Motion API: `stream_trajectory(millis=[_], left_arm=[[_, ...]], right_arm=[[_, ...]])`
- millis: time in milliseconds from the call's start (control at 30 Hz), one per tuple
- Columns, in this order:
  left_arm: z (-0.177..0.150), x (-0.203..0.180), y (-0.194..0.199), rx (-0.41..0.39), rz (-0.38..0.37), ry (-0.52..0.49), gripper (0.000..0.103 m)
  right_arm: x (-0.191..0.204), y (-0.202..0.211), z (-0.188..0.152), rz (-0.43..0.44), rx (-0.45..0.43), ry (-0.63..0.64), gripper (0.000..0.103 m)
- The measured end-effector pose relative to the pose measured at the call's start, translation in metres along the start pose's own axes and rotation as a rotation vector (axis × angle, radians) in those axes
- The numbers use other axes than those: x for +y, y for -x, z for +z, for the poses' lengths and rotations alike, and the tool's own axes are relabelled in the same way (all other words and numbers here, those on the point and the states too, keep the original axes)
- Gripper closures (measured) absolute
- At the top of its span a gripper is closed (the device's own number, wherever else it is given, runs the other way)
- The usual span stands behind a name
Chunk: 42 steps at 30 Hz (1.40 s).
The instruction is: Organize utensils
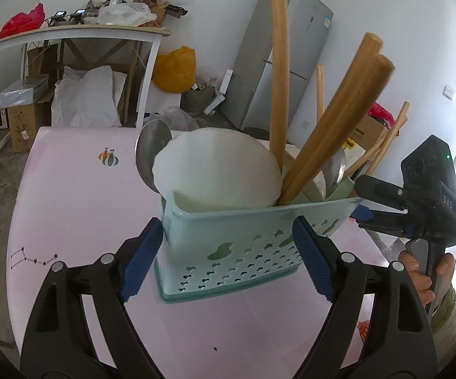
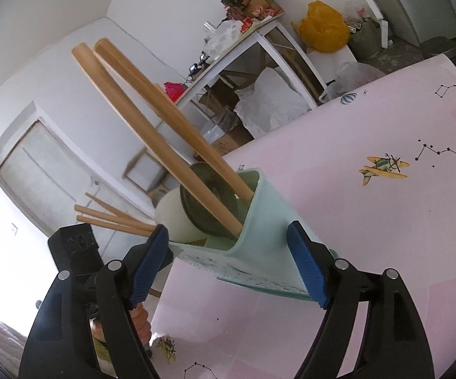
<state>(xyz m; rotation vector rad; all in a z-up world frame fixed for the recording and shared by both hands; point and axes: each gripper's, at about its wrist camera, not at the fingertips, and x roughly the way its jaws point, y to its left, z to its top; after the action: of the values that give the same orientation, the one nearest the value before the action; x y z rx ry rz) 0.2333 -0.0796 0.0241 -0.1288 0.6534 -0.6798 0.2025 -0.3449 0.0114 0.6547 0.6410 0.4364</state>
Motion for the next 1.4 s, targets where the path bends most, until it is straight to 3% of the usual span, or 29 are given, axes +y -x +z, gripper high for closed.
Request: stream_trajectory(millis=[600, 1133, 1267, 1400], left_arm=[[-0.041, -0.017, 0.056, 0.032, 0.015, -0.001, 0.024], [-0.047, -0.021, 0.064, 0.026, 0.025, 0.006, 0.024], [-0.053, -0.029, 0.075, 0.028, 0.062, -0.039, 0.022], [-0.064, -0.038, 0.1, 0.009, 0.131, -0.073, 0.018]], right_arm=[[0.027, 0.024, -0.044, -0.028, 0.014, -0.052, 0.027], [0.033, 0.028, -0.048, -0.018, 0.042, -0.047, 0.027], [0.043, 0.042, -0.052, -0.097, 0.011, 0.004, 0.027], [0.064, 0.068, -0.066, -0.248, -0.036, 0.091, 0.027]])
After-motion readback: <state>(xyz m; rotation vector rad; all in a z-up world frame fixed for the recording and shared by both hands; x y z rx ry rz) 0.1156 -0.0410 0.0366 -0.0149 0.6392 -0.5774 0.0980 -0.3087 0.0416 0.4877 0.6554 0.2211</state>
